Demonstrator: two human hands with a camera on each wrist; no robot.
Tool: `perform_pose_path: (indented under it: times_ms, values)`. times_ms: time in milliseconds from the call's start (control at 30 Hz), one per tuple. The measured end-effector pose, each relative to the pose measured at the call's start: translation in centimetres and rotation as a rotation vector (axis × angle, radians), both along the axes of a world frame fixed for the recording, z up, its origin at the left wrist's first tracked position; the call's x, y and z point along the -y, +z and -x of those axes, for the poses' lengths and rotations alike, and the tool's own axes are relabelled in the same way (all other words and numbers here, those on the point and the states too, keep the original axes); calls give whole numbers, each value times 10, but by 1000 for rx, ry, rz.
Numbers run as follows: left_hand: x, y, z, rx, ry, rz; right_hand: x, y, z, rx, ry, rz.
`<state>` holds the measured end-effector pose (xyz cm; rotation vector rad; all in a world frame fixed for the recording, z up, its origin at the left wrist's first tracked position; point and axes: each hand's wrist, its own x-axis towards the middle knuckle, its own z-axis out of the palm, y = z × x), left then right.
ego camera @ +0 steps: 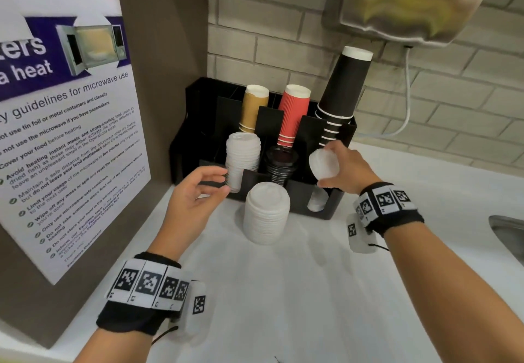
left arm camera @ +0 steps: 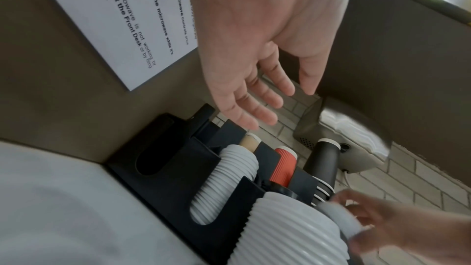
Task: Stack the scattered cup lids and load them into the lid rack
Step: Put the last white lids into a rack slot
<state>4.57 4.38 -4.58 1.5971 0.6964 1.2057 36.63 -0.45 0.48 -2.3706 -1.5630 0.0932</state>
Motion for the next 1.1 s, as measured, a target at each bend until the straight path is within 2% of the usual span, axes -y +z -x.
perform_pose_path:
  times_ms: [133,300,733,967,1033,1100]
  values:
    - [-2,-2,0,4,6,8,-16,-8,3,135,37,243]
    - [-4,-4,0,-3,-3,15,-30,-15,10,166,95,440]
    - [-11,-10,0,-12,-11,9,-27,-41,16,382,104,477]
    - [-14,-11,-1,-16,-22,6,-24,-24,19,300,121,616]
    - [-15,-11,-1,-12,-23,6,-25,-13,22,235,87,442]
    - [-14,-11,-2,-3,-24,13,-25,-8,34,105,136,32]
